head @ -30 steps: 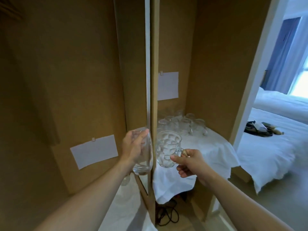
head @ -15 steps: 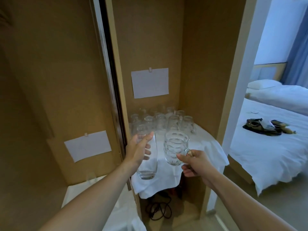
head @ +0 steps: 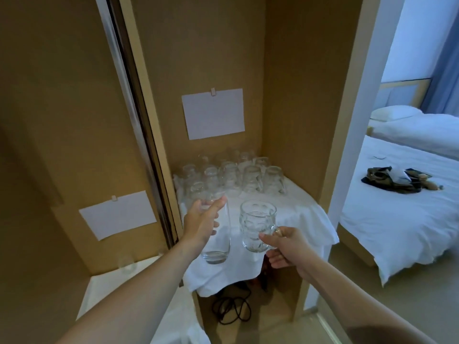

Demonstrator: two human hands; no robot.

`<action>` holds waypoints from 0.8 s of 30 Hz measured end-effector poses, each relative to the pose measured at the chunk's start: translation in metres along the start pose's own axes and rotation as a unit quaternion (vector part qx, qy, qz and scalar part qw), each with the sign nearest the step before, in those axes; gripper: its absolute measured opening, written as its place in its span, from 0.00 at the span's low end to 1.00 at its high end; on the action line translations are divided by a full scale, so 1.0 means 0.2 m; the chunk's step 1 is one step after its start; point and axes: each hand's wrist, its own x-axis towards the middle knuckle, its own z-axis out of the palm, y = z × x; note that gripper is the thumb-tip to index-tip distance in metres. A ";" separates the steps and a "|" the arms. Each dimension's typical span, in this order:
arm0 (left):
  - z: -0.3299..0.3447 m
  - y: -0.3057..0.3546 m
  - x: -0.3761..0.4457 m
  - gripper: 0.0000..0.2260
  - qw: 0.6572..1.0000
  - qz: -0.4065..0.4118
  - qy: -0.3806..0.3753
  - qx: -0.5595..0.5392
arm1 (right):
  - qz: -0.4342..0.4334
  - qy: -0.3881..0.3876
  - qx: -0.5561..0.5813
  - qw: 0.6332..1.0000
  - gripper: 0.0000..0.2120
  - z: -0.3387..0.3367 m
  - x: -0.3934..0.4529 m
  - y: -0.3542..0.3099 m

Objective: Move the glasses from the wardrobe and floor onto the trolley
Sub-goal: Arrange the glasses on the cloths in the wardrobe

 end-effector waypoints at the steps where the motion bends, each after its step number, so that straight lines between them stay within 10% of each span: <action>1: 0.02 -0.01 0.05 0.23 1.000 0.003 0.005 -0.001 | 0.001 0.004 -0.009 1.000 0.25 -0.01 0.04 0.00; 24: 0.45 -0.41 0.87 0.33 0.997 0.060 0.021 0.050 | 0.042 0.101 -0.004 0.994 0.14 0.00 1.06 0.04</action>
